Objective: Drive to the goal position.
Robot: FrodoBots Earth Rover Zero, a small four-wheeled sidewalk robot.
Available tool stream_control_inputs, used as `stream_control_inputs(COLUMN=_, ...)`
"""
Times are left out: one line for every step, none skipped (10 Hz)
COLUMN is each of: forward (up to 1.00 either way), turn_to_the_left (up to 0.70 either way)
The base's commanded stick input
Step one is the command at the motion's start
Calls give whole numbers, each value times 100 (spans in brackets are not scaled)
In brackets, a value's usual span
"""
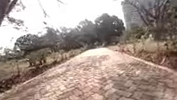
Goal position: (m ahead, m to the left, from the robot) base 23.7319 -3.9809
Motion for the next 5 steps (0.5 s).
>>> stream_control_inputs(forward=85, turn_to_the_left=0)
stream_control_inputs(forward=85, turn_to_the_left=0)
stream_control_inputs(forward=85, turn_to_the_left=0)
stream_control_inputs(forward=85, turn_to_the_left=0)
stream_control_inputs(forward=85, turn_to_the_left=0)
